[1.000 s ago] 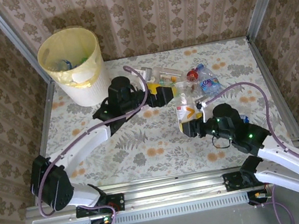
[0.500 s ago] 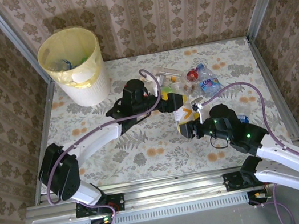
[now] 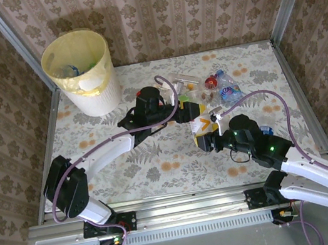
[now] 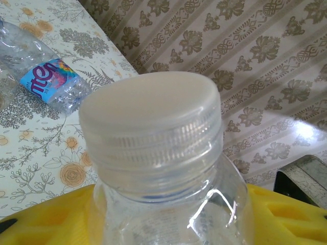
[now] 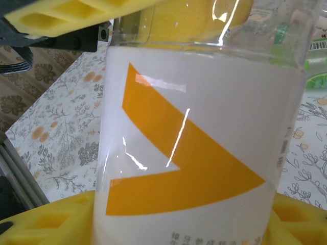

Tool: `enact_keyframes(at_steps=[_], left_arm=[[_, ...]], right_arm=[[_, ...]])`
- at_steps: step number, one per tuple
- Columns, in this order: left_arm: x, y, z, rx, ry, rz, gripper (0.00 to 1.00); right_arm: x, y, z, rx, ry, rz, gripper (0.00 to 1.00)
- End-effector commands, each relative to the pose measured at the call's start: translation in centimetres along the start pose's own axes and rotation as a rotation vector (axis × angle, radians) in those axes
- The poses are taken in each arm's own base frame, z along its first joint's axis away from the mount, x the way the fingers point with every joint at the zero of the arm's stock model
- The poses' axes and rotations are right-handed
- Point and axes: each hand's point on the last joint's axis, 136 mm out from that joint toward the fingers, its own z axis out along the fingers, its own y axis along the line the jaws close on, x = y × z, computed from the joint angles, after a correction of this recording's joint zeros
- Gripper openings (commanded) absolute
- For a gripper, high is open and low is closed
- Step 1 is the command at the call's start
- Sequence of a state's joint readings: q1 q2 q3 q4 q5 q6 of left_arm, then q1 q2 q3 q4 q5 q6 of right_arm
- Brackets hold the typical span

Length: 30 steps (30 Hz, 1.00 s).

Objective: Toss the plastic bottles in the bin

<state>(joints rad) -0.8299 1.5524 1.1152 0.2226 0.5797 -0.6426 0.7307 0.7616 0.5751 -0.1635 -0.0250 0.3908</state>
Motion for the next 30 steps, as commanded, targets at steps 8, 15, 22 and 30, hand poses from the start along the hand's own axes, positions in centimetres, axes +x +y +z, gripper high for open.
enact_keyframes(at_steps=[8, 15, 22, 30], left_arm=[[-3.7, 0.7, -4.1, -0.095, -0.114, 0.078, 0.43], [-8.4, 1.6, -12.1, -0.303, -0.296, 0.203, 0.41], [-12.7, -0.2, -21.0, -0.520, -0.492, 0.405, 0.41], [-17.7, -6.1, -31.0, -0.744, -0.770, 0.705, 0.40]], right_arm=[[-2.1, 0.3, -1.3, 0.019, -0.067, -0.027, 0.85], [-1.4, -0.7, -1.6, 0.075, -0.037, -0.001, 0.99], [-0.8, -1.9, -1.7, 0.126, -0.038, 0.013, 1.00], [-0.4, -2.2, -1.4, 0.142, -0.021, 0.010, 1.00]])
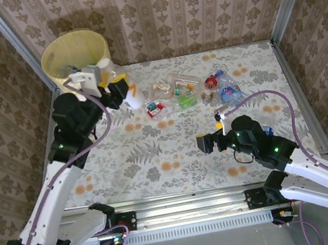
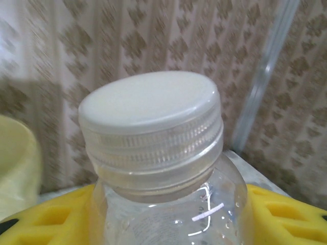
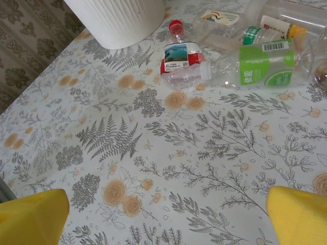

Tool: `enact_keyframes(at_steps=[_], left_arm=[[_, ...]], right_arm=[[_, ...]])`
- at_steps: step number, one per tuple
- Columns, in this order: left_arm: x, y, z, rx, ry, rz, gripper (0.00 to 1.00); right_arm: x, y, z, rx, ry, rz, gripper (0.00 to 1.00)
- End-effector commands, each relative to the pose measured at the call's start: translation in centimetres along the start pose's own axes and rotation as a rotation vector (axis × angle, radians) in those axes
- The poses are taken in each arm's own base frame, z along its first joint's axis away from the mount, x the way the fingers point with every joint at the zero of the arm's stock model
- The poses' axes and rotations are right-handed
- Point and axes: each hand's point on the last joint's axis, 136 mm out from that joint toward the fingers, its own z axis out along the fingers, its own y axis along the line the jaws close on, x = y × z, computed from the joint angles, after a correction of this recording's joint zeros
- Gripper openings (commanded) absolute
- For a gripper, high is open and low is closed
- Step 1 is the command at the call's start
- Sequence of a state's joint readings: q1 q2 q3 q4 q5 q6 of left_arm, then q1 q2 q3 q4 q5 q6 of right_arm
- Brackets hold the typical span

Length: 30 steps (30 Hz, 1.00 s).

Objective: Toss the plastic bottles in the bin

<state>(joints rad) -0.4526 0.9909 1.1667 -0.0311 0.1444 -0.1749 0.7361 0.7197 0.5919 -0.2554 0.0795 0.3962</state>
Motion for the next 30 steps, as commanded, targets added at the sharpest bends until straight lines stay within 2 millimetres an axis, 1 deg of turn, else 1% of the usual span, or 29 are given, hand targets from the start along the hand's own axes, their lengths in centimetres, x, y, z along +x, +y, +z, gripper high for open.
enact_keyframes(at_steps=[1, 5, 8, 12, 17, 25, 30], left_arm=[[-7.2, 1.3, -3.4, -0.123, -0.225, 0.203, 0.40], [-12.0, 1.7, -6.1, -0.206, -0.369, 0.318, 0.40], [-14.4, 2.0, -7.4, -0.262, -0.445, 0.382, 0.40], [-16.6, 2.5, -8.8, -0.331, -0.536, 0.438, 0.38], [-18.0, 3.1, -8.9, -0.373, -0.588, 0.466, 0.38], [-19.2, 3.0, -9.2, -0.375, -0.671, 0.482, 0.38], [-19.8, 3.0, -9.3, -0.377, -0.708, 0.489, 0.38]], right_arm=[[-0.3, -0.6, -0.2, 0.040, -0.012, 0.008, 1.00], [-0.1, -0.8, -0.1, 0.050, -0.002, 0.004, 1.00], [0.2, -0.9, 0.0, 0.058, 0.007, 0.002, 1.00], [0.4, -1.1, 0.0, 0.064, 0.014, 0.001, 1.00], [0.6, -1.3, -0.1, 0.074, 0.023, -0.007, 1.00], [1.0, -1.5, 0.0, 0.080, 0.032, -0.021, 1.00], [0.9, -1.4, 0.2, 0.079, 0.034, -0.028, 1.00]])
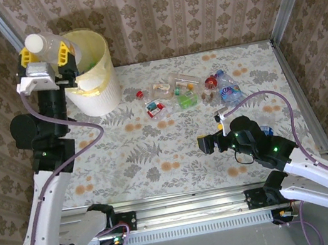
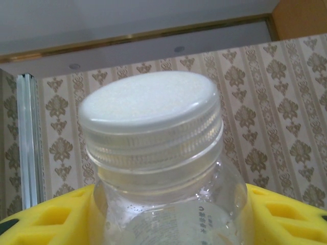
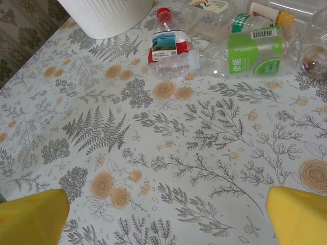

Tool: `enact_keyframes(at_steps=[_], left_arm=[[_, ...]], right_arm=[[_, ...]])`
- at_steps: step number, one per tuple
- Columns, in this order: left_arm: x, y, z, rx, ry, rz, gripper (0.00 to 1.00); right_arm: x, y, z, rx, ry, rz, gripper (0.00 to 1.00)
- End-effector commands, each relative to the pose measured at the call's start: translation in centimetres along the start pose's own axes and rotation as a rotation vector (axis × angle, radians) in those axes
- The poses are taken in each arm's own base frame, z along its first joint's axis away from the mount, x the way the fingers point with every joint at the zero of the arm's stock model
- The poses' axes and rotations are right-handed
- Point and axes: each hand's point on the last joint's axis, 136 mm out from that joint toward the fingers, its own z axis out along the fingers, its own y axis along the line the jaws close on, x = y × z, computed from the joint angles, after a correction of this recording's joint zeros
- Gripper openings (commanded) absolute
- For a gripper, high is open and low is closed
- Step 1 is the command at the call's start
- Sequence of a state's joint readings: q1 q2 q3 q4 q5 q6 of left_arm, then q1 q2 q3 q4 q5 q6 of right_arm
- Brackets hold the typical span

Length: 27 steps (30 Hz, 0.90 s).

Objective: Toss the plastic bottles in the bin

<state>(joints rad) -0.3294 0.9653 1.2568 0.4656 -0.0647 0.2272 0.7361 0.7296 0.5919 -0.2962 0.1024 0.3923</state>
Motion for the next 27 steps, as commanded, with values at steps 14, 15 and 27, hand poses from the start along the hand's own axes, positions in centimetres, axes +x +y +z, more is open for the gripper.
enact_keyframes(at_steps=[14, 15, 27], left_arm=[[0.7, 2.4, 2.5, -0.058, -0.028, 0.002, 0.37], [1.8, 2.8, 2.9, -0.062, 0.001, -0.012, 0.37], [21.0, 7.0, 10.8, -0.044, 0.508, -0.258, 1.00]], right_arm=[[-1.4, 0.0, -0.4, 0.023, -0.028, -0.047, 1.00], [-1.6, 0.0, -0.5, 0.022, -0.032, -0.048, 1.00], [-1.6, 0.8, -1.7, -0.030, -0.038, -0.014, 1.00]])
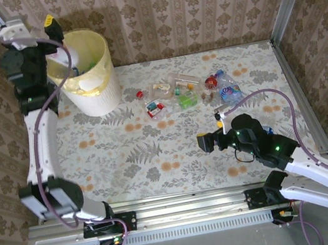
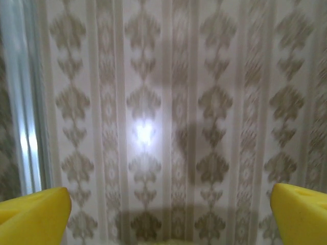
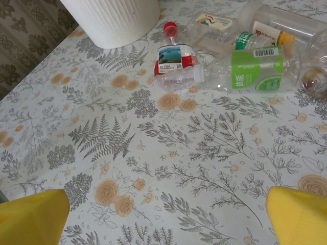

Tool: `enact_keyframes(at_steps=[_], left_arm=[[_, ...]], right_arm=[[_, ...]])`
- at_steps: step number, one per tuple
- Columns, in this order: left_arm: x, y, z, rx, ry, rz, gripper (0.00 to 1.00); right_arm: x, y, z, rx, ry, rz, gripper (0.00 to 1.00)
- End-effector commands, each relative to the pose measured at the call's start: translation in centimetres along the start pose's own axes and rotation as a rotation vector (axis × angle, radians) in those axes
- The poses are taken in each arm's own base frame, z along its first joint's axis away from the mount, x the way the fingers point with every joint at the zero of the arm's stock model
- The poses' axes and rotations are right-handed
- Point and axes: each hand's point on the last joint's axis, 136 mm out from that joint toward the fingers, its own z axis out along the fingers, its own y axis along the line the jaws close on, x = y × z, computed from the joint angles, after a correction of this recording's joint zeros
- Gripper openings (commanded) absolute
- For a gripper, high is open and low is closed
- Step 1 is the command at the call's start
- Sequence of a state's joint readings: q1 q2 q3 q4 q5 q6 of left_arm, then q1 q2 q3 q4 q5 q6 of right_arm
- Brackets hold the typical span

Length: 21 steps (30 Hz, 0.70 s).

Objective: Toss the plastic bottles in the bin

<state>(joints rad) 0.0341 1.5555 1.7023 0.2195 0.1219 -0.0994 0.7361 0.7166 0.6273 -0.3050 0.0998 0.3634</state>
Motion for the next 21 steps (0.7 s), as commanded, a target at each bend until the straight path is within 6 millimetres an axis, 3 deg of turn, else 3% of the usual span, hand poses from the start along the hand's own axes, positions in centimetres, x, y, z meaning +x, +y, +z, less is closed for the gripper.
enact_keyframes(at_steps=[1, 5, 10, 15, 21], left_arm=[[1.1, -1.1, 0.7, 0.054, 0.128, -0.080, 1.00], [-2.6, -1.5, -1.0, 0.051, 0.081, -0.096, 1.00], [-7.9, -3.1, -5.4, 0.090, -0.018, -0.108, 1.00], [-10.0, -5.7, -9.6, 0.189, -0.040, -0.118, 1.00], [-9.9, -8.9, -13.5, 0.302, -0.024, -0.141, 1.00]], right_arm=[[0.1, 0.3, -1.2, -0.021, 0.003, 0.015, 1.00], [1.3, -0.8, -2.1, 0.011, 0.009, 0.048, 1.00], [2.2, -3.0, -3.2, 0.123, 0.026, 0.106, 1.00], [3.4, -6.6, -4.8, 0.355, 0.132, 0.190, 1.00], [4.8, -10.0, -7.3, 0.563, 0.248, 0.293, 1.00]])
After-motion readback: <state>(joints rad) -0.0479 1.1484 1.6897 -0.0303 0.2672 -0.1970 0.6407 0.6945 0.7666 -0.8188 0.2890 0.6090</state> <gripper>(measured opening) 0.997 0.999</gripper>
